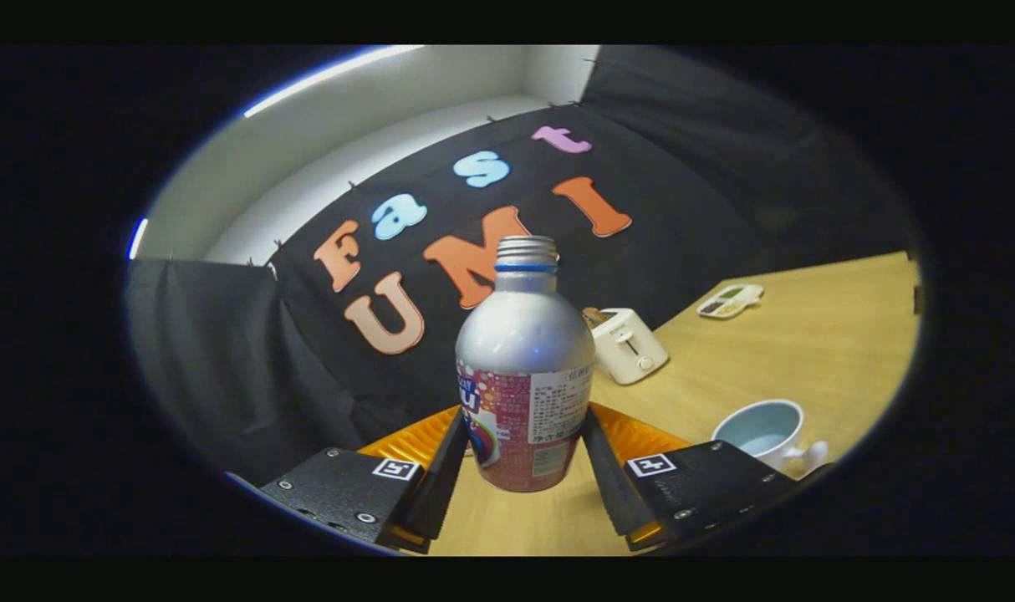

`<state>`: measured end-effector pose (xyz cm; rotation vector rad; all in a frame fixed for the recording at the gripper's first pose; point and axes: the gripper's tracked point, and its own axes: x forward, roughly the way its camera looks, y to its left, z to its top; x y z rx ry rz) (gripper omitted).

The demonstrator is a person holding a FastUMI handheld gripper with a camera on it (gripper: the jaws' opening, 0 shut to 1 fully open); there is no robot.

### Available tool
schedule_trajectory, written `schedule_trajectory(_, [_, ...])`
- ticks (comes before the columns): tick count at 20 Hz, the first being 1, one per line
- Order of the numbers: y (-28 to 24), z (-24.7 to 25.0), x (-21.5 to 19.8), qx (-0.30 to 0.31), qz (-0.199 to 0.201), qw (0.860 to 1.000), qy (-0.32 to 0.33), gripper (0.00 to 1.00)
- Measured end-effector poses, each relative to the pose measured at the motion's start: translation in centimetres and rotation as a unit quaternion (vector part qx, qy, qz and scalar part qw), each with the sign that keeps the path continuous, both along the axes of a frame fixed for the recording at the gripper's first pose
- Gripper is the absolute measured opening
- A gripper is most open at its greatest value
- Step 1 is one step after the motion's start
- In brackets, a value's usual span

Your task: Take the bottle from table, then pour the juice into the cup, finally place the bottle on the coaster

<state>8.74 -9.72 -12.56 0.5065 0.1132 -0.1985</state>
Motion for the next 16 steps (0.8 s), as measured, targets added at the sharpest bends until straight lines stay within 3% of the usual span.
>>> schedule_trajectory(5, [-1.5,-1.5,0.9,-0.140,-0.013,0.990,0.025,0.75])
schedule_trajectory(9, [-1.4,-4.7,0.8,-0.236,-0.004,0.969,0.074,0.75])
schedule_trajectory(16, [-1.0,-9.8,1.7,-0.267,0.020,0.955,0.129,0.75])
